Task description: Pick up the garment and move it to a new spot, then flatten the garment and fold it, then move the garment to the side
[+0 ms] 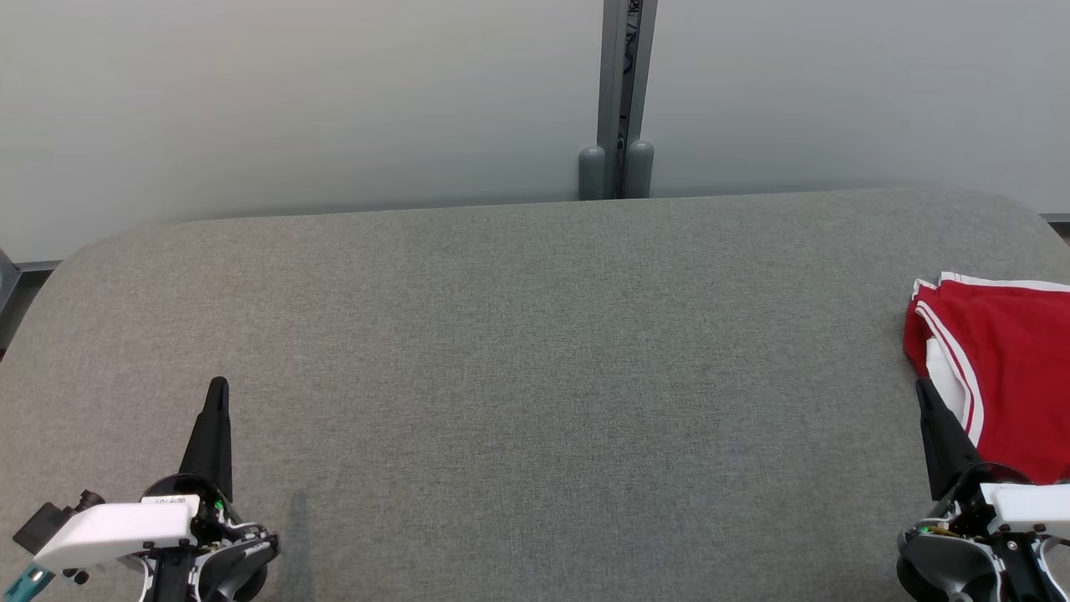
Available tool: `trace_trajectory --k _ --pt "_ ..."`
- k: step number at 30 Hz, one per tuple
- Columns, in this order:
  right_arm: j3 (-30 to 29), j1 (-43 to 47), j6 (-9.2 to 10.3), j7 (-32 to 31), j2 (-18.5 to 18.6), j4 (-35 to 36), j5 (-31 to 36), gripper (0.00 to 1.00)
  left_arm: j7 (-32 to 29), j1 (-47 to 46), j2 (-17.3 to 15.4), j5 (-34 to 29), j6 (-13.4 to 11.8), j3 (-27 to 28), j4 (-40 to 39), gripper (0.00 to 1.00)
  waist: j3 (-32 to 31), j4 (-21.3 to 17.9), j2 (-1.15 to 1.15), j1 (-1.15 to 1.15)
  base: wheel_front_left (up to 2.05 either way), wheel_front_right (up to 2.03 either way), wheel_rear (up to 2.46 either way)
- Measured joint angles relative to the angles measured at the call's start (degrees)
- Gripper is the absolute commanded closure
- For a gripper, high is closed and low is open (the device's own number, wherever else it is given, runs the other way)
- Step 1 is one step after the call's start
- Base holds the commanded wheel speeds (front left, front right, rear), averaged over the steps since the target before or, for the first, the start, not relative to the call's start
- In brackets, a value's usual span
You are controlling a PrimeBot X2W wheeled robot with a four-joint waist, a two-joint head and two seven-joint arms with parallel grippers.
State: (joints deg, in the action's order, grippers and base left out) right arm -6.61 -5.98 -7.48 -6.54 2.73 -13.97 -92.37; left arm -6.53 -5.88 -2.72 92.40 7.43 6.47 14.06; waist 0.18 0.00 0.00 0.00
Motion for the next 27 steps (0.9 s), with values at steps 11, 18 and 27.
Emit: trace_trajectory --k 11,18,27 --pt "0.0 0.0 0.0 0.0 0.0 0.0 0.0 1.0 0.0 0.0 0.0 0.0 0.0 0.0 0.0 1.0 0.0 0.0 0.0 0.0 0.0 0.0 0.0" --pt "0.0 0.0 0.0 0.0 0.0 0.0 0.0 1.0 0.0 0.0 0.0 0.0 0.0 0.0 0.0 1.0 0.0 0.0 0.0 0.0 0.0 0.0 0.0" --pt "0.0 0.0 0.0 0.0 0.0 0.0 0.0 1.0 0.0 0.0 0.0 0.0 0.0 0.0 0.0 1.0 0.0 0.0 0.0 0.0 0.0 0.0 0.0"
